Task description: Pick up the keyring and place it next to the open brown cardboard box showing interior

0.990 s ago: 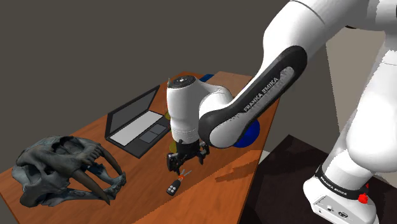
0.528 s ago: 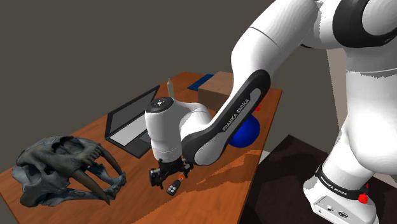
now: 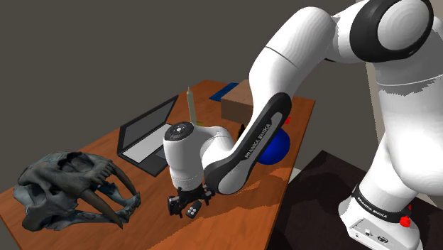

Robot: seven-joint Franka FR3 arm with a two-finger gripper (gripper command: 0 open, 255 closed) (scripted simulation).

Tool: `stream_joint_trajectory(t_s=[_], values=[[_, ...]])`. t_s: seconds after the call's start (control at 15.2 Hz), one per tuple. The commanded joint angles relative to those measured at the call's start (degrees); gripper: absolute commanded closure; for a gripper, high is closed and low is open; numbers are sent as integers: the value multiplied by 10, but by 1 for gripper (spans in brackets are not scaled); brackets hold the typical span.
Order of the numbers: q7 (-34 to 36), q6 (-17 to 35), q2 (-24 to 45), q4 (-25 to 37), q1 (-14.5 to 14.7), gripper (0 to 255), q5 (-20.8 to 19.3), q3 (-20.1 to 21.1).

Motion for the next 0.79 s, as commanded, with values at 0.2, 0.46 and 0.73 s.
stream_joint_trajectory(t_s=[0.2, 0.46, 0.73], values=[[1, 2, 3, 1, 1, 0, -2, -2], [1, 2, 3, 1, 1, 255, -2, -2], [1, 2, 3, 1, 1, 255, -2, -2]])
